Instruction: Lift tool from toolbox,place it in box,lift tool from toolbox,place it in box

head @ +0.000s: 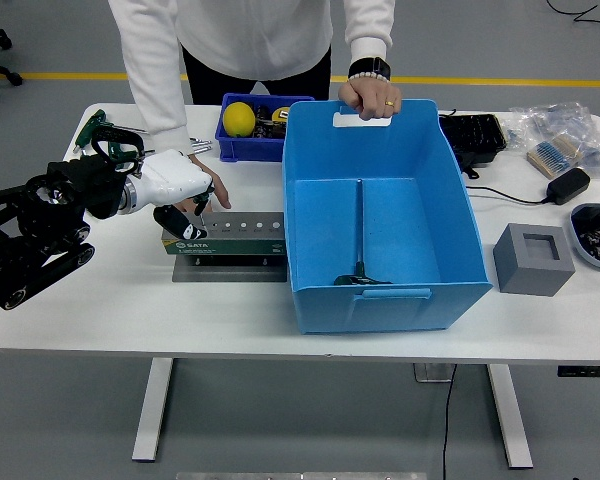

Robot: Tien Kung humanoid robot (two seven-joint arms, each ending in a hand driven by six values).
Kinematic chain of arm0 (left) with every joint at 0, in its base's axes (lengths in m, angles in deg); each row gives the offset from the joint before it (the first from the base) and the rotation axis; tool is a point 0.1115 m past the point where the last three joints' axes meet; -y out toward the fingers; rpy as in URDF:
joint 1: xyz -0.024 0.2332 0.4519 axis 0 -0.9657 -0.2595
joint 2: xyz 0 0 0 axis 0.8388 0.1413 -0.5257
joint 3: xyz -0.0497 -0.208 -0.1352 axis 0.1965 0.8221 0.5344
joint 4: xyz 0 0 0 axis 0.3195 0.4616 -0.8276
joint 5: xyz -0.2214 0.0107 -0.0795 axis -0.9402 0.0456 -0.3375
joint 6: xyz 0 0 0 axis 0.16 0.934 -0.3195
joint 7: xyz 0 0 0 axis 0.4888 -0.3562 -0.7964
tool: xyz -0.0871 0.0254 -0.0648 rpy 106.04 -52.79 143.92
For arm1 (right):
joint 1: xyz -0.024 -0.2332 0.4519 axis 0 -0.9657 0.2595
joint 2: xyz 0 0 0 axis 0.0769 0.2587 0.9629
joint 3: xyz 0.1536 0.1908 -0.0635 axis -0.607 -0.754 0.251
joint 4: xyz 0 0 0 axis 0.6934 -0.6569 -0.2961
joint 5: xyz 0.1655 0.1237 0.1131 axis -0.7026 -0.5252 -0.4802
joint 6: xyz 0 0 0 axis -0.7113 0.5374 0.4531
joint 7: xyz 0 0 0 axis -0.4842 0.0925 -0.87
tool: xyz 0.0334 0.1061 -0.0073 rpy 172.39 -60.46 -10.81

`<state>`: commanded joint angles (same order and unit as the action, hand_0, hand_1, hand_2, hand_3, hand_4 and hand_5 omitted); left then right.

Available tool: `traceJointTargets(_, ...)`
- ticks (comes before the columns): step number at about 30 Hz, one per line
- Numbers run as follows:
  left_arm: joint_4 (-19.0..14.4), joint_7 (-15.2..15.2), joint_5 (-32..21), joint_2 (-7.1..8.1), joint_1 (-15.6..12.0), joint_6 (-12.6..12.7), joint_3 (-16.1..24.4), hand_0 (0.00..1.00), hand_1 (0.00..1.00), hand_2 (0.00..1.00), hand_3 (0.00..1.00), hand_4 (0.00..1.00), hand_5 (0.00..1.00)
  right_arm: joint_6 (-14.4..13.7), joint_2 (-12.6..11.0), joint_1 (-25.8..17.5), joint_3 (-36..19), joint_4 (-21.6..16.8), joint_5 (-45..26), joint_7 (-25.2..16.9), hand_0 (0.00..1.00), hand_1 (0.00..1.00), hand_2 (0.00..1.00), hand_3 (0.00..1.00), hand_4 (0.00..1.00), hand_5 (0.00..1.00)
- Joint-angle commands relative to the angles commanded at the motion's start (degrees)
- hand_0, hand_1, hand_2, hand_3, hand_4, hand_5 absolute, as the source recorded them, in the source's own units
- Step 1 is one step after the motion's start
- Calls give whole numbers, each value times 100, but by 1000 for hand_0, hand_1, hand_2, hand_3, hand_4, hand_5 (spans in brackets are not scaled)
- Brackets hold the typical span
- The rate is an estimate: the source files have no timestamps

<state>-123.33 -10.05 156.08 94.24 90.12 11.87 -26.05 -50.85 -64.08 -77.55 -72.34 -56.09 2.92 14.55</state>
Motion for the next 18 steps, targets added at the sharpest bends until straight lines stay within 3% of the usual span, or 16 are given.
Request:
traceJointTargets(2,12,-13,58,0,-8,26,-12,757,576,549,380,802,521,-1,1,2,12,1,-13,-3,719,705,776,699,939,820)
traceJointTargets(3,18,-21,74,-1,-12,31,-16,757,527,474,320,800,521,-2,3,2,13,2,-20,-4,721,705,774,699,939,820)
traceJointTargets(8,37,-20,104,-6,-5,46,-50,757,527,474,320,800,521,-2,2,6,15,2,-16,-5,721,705,774,699,939,820)
traceJointTargets(9,36,-12,103,-6,-3,54,-53,758,469,411,280,797,519,-3,3,6,12,3,-12,-5,720,705,775,698,939,820)
traceJointTargets(14,34,10,117,-5,8,79,-100,758,469,411,280,797,519,-3,0,10,12,3,-4,-7,720,705,775,698,939,820)
traceJointTargets(15,32,8,119,-3,11,73,-120,752,404,346,253,791,515,-3,1,11,19,3,-14,-10,720,705,773,699,939,820)
traceJointTargets(18,33,1,123,-4,12,61,-151,752,404,346,253,791,515,-1,0,11,43,5,-48,-19,720,705,773,699,939,820)
